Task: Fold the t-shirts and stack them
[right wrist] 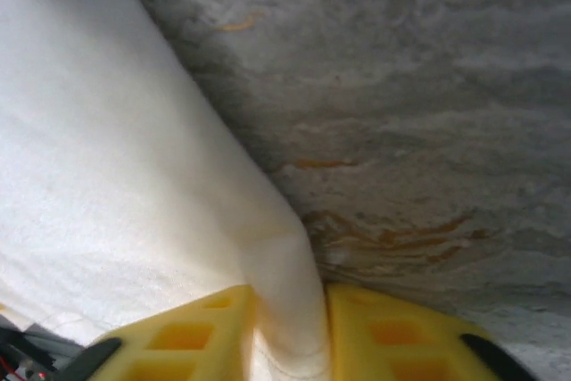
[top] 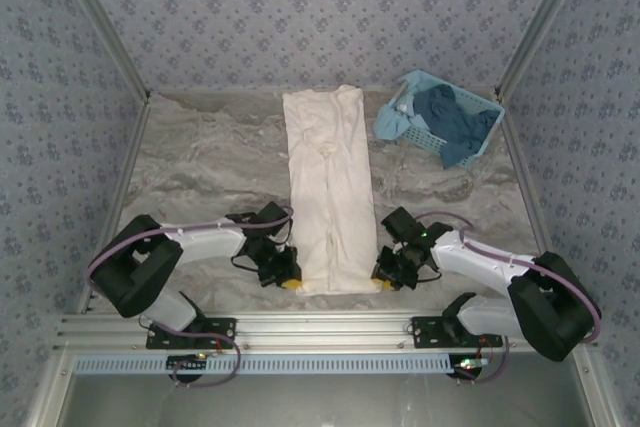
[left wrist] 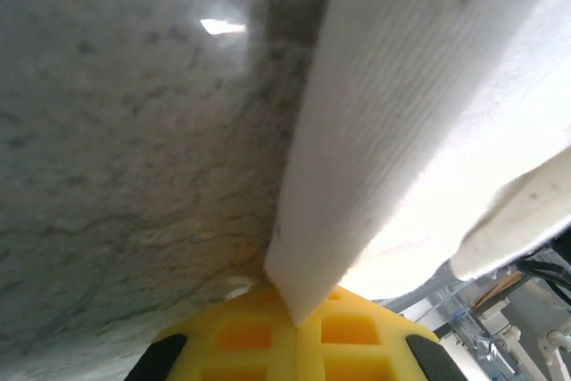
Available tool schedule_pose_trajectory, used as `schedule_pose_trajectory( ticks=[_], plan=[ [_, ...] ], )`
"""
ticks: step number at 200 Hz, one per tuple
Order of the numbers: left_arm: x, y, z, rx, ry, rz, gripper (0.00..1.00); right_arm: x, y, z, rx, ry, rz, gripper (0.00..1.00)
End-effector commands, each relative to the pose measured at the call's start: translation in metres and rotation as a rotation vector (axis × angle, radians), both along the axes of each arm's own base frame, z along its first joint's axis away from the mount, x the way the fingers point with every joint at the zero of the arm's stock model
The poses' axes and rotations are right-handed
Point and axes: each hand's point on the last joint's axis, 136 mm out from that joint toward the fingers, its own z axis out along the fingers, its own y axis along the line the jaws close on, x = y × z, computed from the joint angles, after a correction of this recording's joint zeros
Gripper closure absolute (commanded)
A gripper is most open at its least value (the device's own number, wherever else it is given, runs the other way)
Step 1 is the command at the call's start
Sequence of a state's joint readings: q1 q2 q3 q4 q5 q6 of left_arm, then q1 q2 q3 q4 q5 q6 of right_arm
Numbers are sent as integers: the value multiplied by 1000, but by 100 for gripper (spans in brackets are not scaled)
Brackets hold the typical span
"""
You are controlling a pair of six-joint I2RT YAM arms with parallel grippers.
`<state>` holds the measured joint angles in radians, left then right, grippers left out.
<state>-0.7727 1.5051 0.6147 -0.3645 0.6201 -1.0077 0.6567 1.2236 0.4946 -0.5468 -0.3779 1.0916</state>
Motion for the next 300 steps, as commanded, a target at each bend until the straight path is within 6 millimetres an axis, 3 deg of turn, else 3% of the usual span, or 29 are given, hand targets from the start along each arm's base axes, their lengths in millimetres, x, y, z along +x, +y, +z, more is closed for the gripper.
schedule_pose_trajectory(
  ticks=[1,48,73,104,149,183,210,244,256,281,300],
  plan=[
    [-18,21,-9,77,35,0,100,5,9,1,30,-32,24,100],
    [-32,23,7,6,35,-23,100,-15,18,35,82,10,124,100],
    [-27,20,20,-23,3,4,100,-17,20,55,103,8,141,100],
    [-2,9,47,-56,-97,77,100,-5,23,74,104,-29,105,100],
    [47,6,78,-79,-215,239,100,31,22,90,96,-109,1,100],
    [91,8,97,-120,-268,346,100,70,28,102,118,-166,-43,100],
    [128,5,108,-128,-303,362,100,114,37,116,125,-223,-32,100],
    [186,13,112,-96,-347,402,100,181,38,120,112,-279,-52,100],
    [211,15,110,-88,-359,414,100,213,42,128,126,-318,-56,100],
    [263,10,98,-98,-349,416,100,265,44,115,107,-315,-62,100],
    [300,6,84,-102,-331,414,90,297,41,95,73,-306,-67,100]
  ],
)
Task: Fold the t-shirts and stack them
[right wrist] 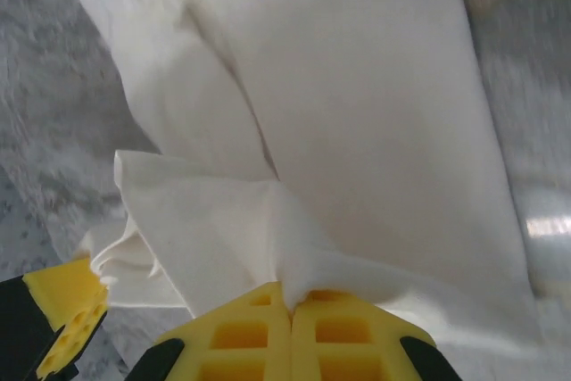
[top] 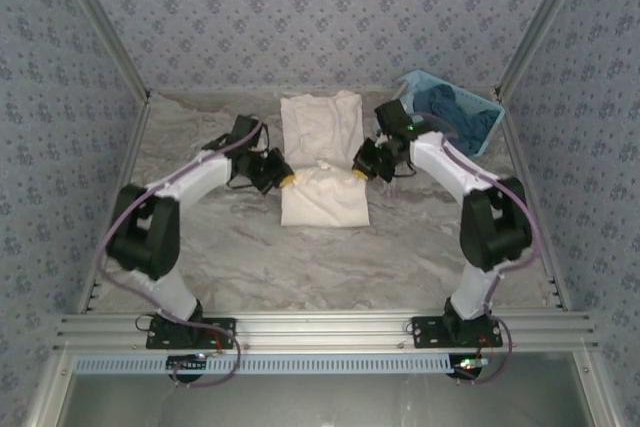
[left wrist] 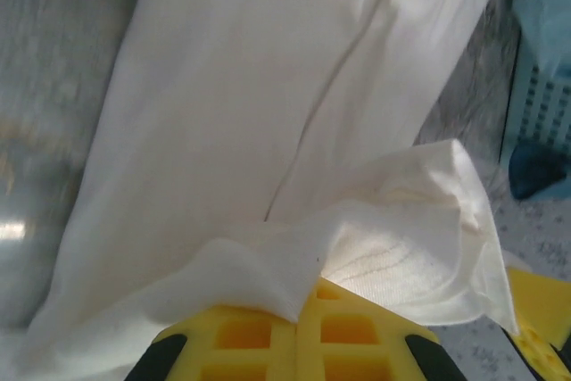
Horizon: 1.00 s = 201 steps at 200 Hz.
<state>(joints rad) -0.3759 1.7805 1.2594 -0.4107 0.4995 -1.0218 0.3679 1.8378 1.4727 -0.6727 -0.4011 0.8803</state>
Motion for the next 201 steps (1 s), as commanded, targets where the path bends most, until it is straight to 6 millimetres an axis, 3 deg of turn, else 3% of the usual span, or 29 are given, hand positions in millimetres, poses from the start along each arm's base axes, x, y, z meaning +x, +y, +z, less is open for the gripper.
schedule_pose_trajectory(
  ticks=[1,8,11,22,29,40,47,65,83,94,111,134,144,164,201],
  plan=[
    [38,-5,-13,-10,-6,-37,89,33,-7,-19,-52,-8,17,100],
    [50,-7,-17,-9,-3,-42,79,42,-8,-28,-61,0,13,100],
    [54,-7,-20,-8,2,-43,74,48,-8,-30,-61,-6,15,95],
    [64,-7,-30,0,30,-49,57,61,-7,-38,-55,-7,26,65],
    [69,-6,-30,5,37,-53,49,69,-5,-38,-49,-23,38,53],
    [72,-4,-25,15,26,-56,38,76,-7,-35,-68,-51,50,43],
    [73,-2,-19,20,8,-54,36,77,-9,-29,-81,-68,53,40],
    [64,11,-2,59,-43,-39,38,74,-20,-15,-122,-104,49,39],
    [36,30,6,111,-44,-20,43,63,-30,-3,-178,-153,53,39],
    [10,40,0,131,1,-3,47,47,-31,1,-192,-167,64,39],
    [-32,45,-19,105,86,16,48,11,-32,-8,-182,-141,75,39],
    [-71,37,-42,9,187,70,46,-33,-28,-22,-115,-109,68,39],
    [-80,31,-49,-15,203,81,45,-53,-27,-33,-88,-84,60,38],
    [-88,26,-61,-9,227,92,44,-75,-25,-47,-29,-34,37,36],
    [-85,14,-79,-9,255,90,46,-94,-24,-75,9,56,3,37]
  ],
)
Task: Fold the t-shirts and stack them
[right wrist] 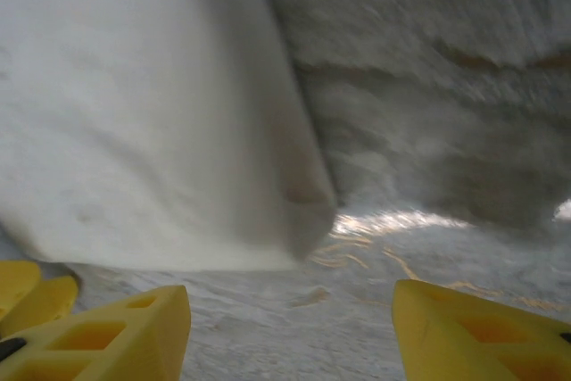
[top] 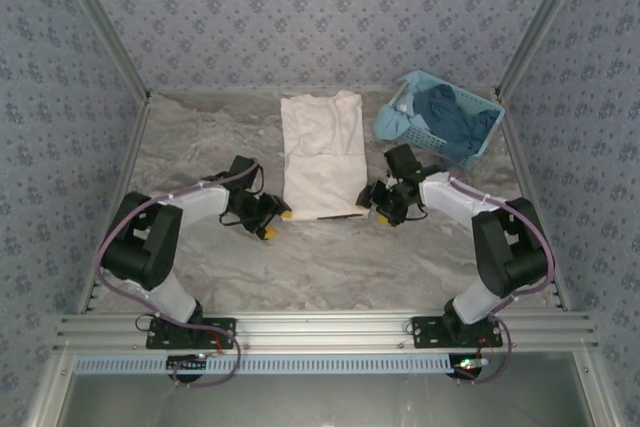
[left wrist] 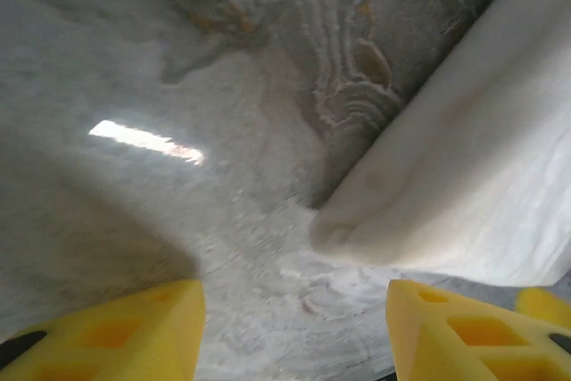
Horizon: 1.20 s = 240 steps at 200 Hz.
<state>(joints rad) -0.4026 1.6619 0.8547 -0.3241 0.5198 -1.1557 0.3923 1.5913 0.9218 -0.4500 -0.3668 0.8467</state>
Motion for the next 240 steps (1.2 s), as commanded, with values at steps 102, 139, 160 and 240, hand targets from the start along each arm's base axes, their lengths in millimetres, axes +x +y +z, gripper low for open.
schedule_pose_trajectory(
  ticks=[102,139,160,240],
  plan=[
    [34,-32,-13,-27,-26,-15,68,26,14,-34,35,60,-66,60],
    [44,-33,-13,-5,-43,-30,89,39,20,-37,51,34,-70,82],
    [39,-27,-9,29,-46,-53,100,40,21,-29,43,8,-76,100],
    [-54,-2,21,40,23,-285,100,-50,17,-1,45,125,2,100]
  ],
)
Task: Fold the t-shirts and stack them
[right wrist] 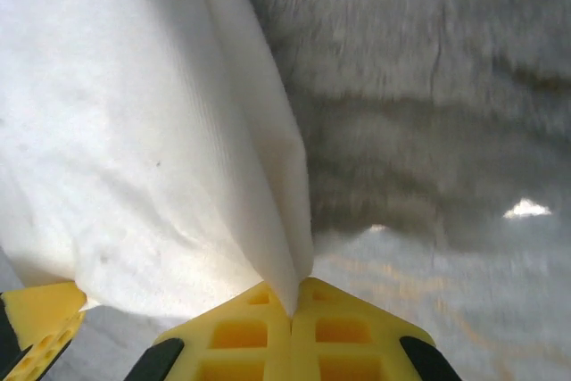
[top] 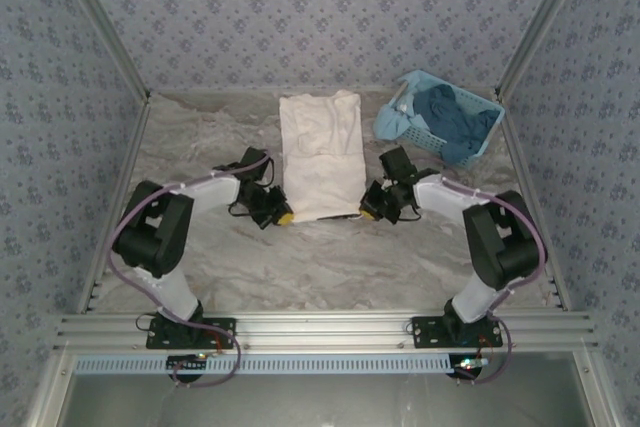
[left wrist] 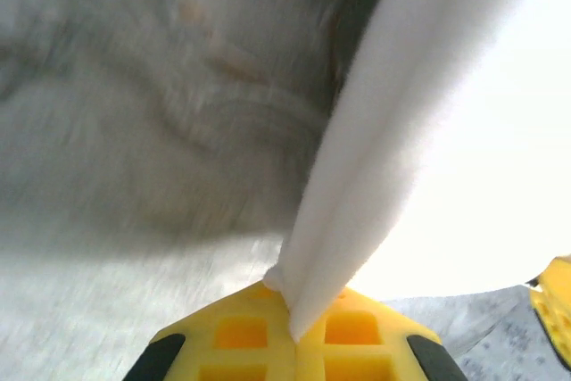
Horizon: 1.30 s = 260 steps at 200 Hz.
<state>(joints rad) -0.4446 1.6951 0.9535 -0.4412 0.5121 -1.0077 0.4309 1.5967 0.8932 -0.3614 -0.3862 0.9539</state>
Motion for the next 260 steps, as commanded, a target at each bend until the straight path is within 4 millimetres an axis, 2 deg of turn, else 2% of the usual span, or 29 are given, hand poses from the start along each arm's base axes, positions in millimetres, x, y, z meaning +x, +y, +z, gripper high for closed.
schedule_pose_trajectory(
  ticks=[1,33,62,98,128,139,158,170,189,192,199,212,226,260],
  plan=[
    [-53,11,13,11,64,-126,100,-51,-1,2,-7,116,54,100],
    [-104,19,36,-39,87,-203,100,-111,-4,22,-11,169,147,100],
    [-138,21,65,-115,55,-208,100,-145,-8,57,45,158,168,100],
    [-161,14,112,-257,-42,-157,100,-170,-7,108,132,160,147,100],
    [-157,14,161,-374,-164,-67,100,-177,-9,154,151,142,143,100],
    [-151,16,171,-382,-193,-28,100,-171,-11,165,145,132,126,100],
    [-140,13,171,-373,-193,4,100,-156,-5,180,158,110,111,100],
    [-131,13,169,-346,-195,23,100,-144,-1,182,157,106,101,100],
    [-108,16,168,-296,-208,83,100,-123,4,172,148,108,84,100],
    [-104,17,168,-288,-209,95,100,-115,6,181,160,81,79,100],
    [-94,20,167,-271,-210,124,100,-103,6,180,156,69,60,100],
    [-78,26,158,-237,-182,180,100,-79,6,172,153,57,31,100],
    [-66,33,139,-195,-119,235,100,-51,10,157,152,59,22,100],
    [-5,39,108,-150,-97,295,100,23,20,115,147,55,29,100]
  ],
)
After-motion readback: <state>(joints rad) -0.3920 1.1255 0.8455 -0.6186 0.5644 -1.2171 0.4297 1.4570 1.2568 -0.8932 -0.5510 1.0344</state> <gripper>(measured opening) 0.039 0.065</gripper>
